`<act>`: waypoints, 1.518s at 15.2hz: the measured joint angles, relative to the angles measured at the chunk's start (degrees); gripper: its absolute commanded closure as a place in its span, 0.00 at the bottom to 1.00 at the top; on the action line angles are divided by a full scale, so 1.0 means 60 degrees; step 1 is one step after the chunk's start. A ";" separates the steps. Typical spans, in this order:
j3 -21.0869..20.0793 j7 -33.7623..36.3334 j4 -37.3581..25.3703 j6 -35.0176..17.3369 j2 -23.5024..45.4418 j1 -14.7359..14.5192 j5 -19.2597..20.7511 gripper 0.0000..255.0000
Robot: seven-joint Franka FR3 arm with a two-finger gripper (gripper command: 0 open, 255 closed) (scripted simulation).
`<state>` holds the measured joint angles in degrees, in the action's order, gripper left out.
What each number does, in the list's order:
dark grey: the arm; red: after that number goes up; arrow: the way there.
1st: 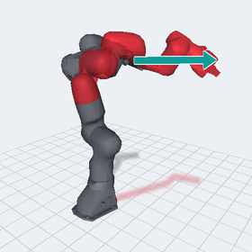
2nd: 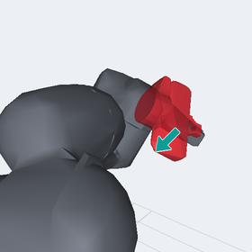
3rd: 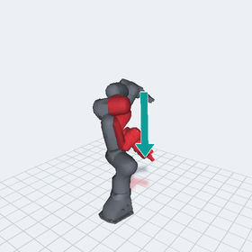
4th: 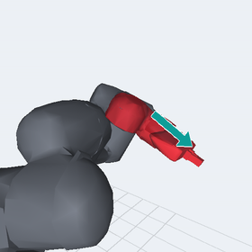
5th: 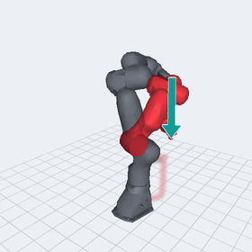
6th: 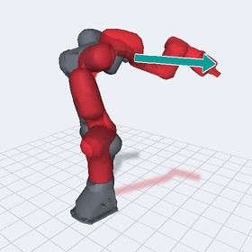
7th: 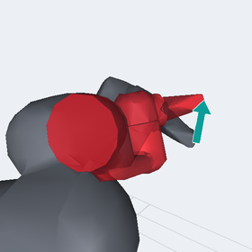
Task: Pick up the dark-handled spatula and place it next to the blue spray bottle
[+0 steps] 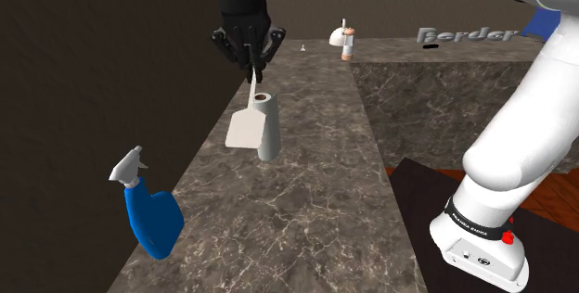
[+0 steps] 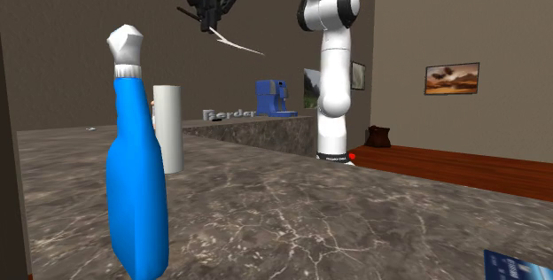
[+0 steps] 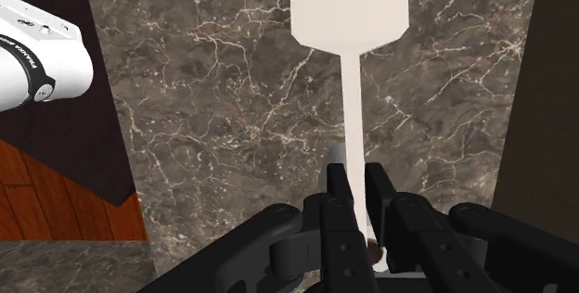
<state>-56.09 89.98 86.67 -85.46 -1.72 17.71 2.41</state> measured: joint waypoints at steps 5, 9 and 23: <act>-0.0172 0.0373 0.0289 -0.0503 0.0362 -0.0123 0.0298 1.00; -0.0083 0.0228 0.0982 -0.1066 0.0101 -0.0034 0.0079 1.00; 0.0002 0.0127 0.3004 -0.2910 -0.0230 0.0010 -0.0191 1.00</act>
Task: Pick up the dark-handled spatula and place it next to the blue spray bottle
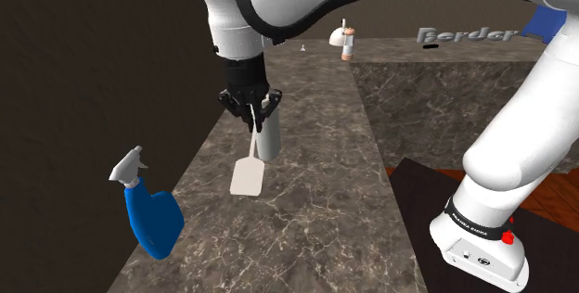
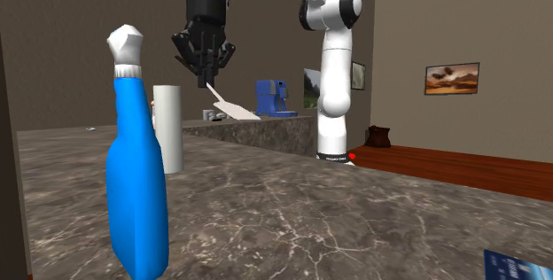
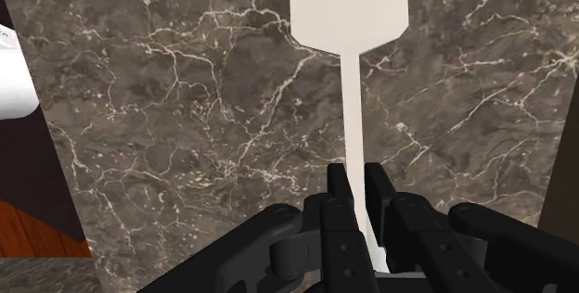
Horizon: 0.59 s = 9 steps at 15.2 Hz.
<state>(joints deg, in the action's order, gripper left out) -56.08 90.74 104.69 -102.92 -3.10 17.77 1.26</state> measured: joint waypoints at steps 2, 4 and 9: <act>-0.0026 0.0054 0.0199 -0.0222 0.0042 -0.0014 0.0036 1.00; -0.0035 0.0084 0.0404 -0.0469 0.0118 -0.0010 0.0103 1.00; -0.0074 0.0204 0.0979 -0.1104 0.0237 -0.0029 0.0214 1.00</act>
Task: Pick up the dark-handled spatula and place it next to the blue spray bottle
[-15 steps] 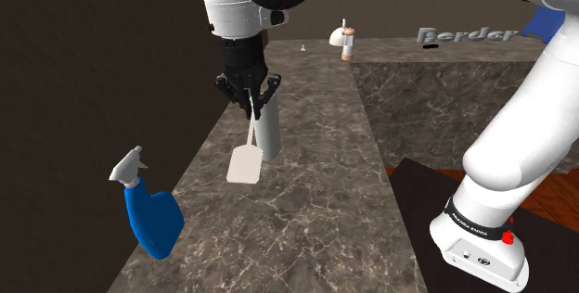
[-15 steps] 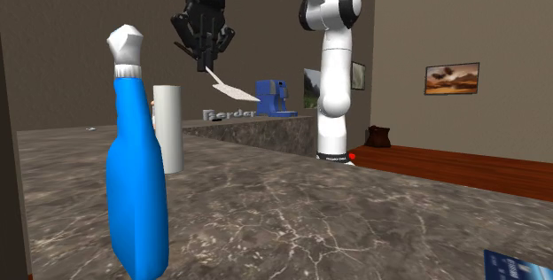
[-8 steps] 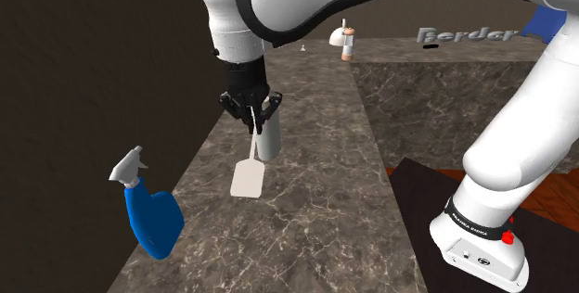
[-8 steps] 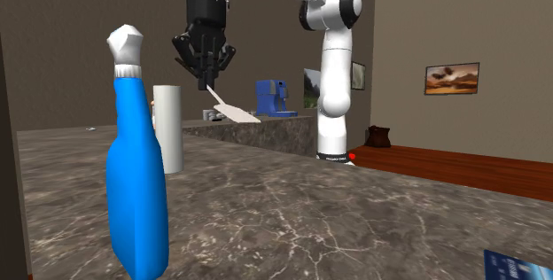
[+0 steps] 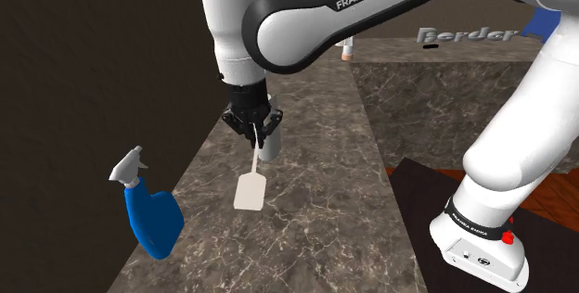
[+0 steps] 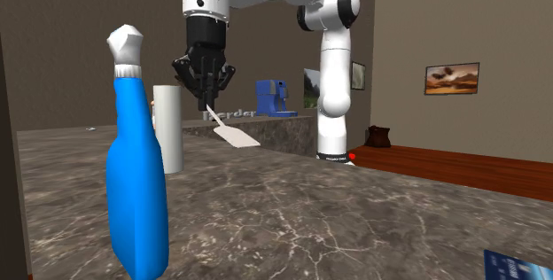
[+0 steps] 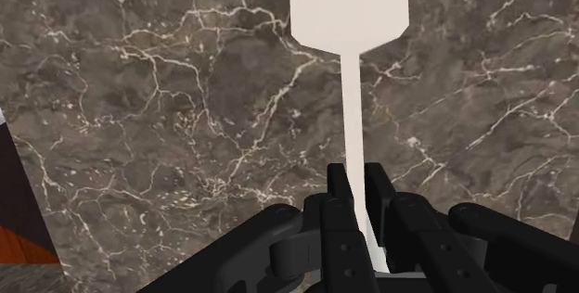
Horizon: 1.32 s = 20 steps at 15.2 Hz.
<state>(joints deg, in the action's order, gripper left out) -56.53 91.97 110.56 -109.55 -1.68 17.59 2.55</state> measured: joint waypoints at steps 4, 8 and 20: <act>-0.0048 0.0162 0.0436 -0.0524 0.0171 -0.0029 0.0163 1.00; -0.0062 0.0307 0.0806 -0.1006 0.0383 -0.0040 0.0378 1.00; 0.0021 0.1166 0.1671 -0.2369 0.1424 -0.0271 0.1493 1.00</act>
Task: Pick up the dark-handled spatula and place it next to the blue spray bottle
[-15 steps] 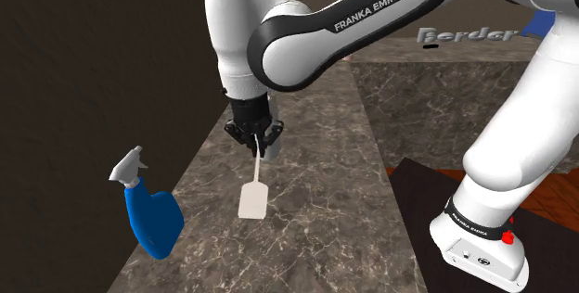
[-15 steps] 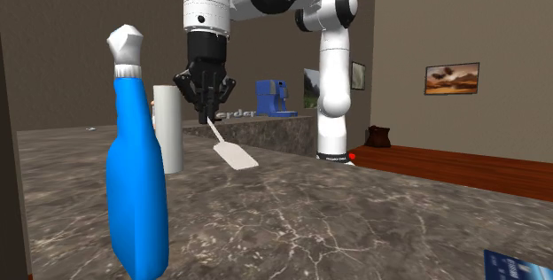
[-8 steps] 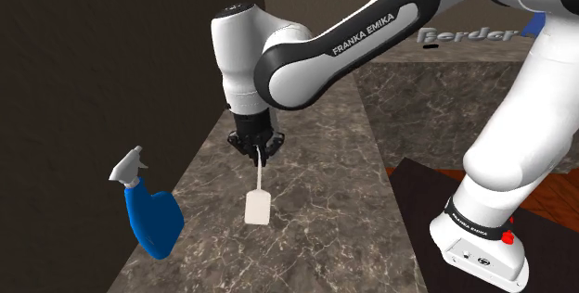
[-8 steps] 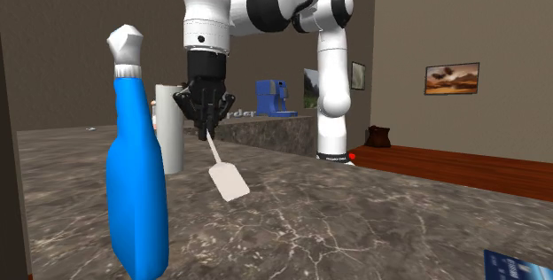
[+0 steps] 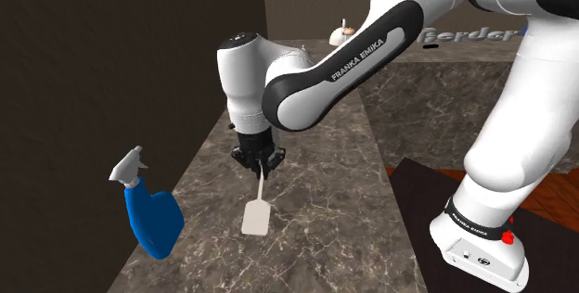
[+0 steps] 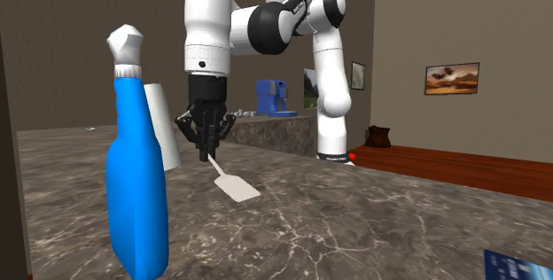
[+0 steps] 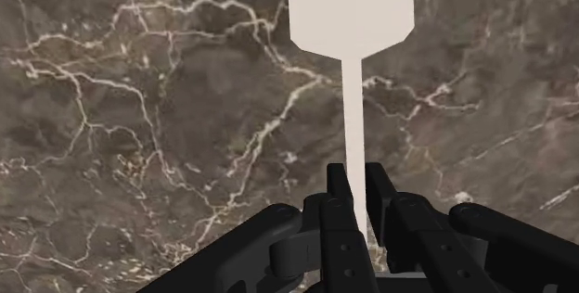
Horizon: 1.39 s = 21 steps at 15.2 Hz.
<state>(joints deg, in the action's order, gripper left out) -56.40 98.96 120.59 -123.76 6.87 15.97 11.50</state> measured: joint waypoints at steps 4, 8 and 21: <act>0.0107 0.0325 0.0247 -0.0409 0.0368 -0.0137 0.0423 1.00; 0.0228 0.0589 0.0326 -0.0646 0.0673 -0.0273 0.0782 1.00; 0.0075 0.0363 0.0207 -0.0365 0.0357 -0.0152 0.0424 0.00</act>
<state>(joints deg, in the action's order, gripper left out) -55.96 101.14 121.83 -125.95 9.01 15.05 14.05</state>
